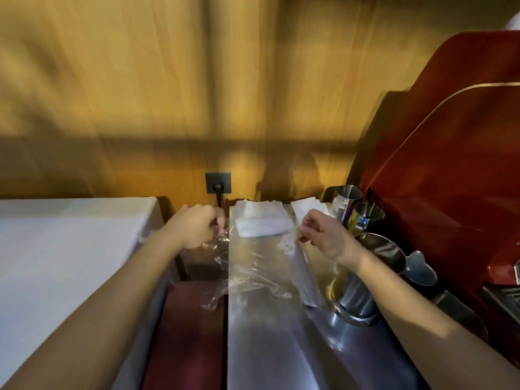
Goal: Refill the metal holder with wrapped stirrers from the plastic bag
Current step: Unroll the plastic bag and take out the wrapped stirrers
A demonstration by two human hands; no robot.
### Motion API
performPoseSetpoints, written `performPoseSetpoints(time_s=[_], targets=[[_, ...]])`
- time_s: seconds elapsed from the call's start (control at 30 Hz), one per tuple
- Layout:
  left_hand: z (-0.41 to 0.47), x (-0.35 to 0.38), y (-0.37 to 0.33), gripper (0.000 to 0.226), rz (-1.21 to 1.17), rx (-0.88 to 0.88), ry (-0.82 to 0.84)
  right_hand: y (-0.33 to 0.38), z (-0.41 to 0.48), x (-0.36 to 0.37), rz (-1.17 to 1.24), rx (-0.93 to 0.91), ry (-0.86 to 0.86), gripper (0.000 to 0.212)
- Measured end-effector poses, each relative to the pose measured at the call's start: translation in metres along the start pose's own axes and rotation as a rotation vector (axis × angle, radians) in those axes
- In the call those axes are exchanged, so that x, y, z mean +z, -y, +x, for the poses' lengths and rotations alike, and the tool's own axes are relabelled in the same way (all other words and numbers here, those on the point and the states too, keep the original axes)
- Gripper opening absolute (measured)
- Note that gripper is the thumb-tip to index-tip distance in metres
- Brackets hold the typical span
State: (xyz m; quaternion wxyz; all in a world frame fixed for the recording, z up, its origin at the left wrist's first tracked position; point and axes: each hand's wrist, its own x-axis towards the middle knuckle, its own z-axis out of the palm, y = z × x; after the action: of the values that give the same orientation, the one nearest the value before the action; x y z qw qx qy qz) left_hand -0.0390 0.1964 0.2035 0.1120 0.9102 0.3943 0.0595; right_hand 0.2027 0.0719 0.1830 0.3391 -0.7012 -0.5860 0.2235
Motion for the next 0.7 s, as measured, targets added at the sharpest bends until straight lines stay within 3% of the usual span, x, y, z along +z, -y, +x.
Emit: performPoseSetpoints(time_s=[0.2,0.47,0.6,0.7], targets=[[-0.009,0.005,0.018,0.018,-0.216,0.047,-0.349,0.006,0.010,-0.018,0.146,-0.090,-0.280,0.015],[-0.002,0.008,0.012,0.018,-0.200,0.108,-0.390,-0.002,0.016,-0.010,0.099,-0.063,-0.442,0.013],[0.003,-0.004,0.001,0.018,-0.142,0.116,-0.384,-0.015,0.017,-0.015,0.014,-0.015,-0.446,0.013],[0.011,-0.014,-0.008,0.015,-0.048,0.125,-0.488,-0.021,0.018,-0.021,0.040,-0.013,-0.421,0.016]])
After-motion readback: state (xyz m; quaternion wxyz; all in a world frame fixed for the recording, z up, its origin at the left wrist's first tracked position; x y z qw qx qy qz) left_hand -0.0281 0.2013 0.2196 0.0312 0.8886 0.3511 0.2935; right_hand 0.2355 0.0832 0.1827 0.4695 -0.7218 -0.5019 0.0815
